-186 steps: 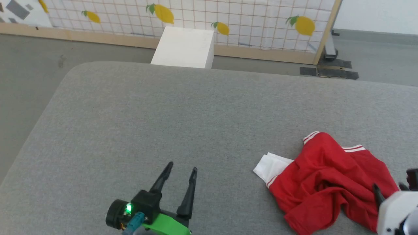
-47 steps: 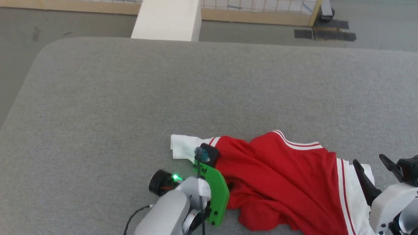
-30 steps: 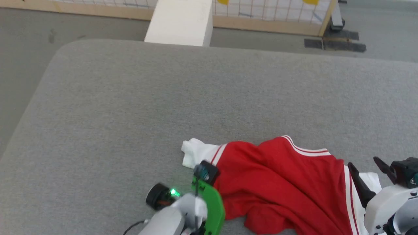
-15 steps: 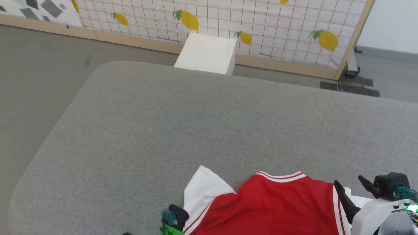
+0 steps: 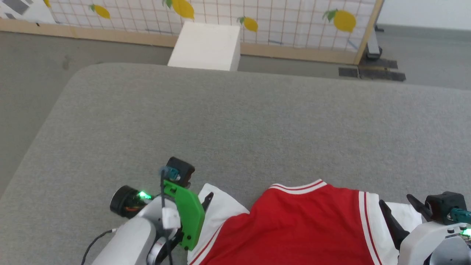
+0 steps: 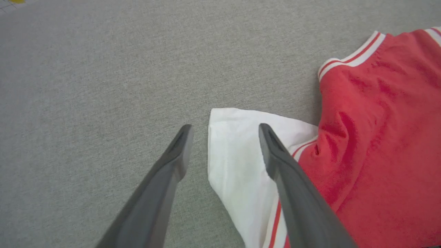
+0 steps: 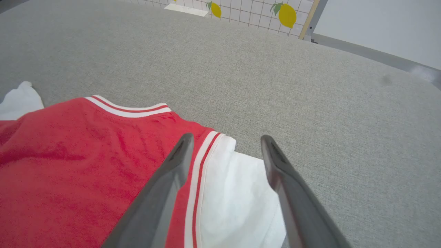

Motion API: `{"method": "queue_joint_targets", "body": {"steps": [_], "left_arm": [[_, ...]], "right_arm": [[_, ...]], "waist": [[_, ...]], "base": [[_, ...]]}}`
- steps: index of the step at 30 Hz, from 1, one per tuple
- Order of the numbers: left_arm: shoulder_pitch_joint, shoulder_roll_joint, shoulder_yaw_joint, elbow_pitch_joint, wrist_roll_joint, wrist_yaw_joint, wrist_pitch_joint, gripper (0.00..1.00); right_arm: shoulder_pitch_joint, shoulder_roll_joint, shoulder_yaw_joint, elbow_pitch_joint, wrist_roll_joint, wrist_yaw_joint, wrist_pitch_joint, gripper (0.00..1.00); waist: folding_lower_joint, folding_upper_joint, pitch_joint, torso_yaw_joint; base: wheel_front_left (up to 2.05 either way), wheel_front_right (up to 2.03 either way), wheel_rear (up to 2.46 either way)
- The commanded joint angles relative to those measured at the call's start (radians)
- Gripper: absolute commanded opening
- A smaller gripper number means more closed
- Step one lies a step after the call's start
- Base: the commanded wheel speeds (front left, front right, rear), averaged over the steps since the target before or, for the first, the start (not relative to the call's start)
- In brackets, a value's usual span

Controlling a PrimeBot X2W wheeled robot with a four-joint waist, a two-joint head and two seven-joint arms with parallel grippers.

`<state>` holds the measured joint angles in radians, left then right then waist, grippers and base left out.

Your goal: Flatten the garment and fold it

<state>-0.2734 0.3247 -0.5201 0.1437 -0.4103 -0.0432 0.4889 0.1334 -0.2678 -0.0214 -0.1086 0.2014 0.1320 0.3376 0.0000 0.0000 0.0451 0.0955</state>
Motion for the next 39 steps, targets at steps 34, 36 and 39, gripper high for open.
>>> {"method": "queue_joint_targets", "body": {"steps": [34,36,39], "left_arm": [[-0.193,0.002,-0.075,0.324,-0.055,0.007,-0.134,0.00],[-0.174,0.016,-0.049,0.276,-0.061,0.030,-0.176,0.00],[-0.139,0.038,-0.021,0.177,-0.062,0.068,-0.212,0.00]], "right_arm": [[-0.010,-0.117,-0.018,-0.055,0.063,-0.001,0.192,1.00],[-0.017,-0.155,-0.019,-0.035,0.072,-0.001,0.270,1.00],[-0.051,-0.187,-0.048,0.000,0.083,-0.001,0.360,1.00]], "waist": [[0.0000,0.0000,0.097,-0.011],[0.0000,0.0000,0.089,0.006],[0.0000,0.0000,0.085,0.037]], "base": [[0.00,0.00,0.00],[0.00,0.00,0.00],[0.00,0.00,0.00]]}}
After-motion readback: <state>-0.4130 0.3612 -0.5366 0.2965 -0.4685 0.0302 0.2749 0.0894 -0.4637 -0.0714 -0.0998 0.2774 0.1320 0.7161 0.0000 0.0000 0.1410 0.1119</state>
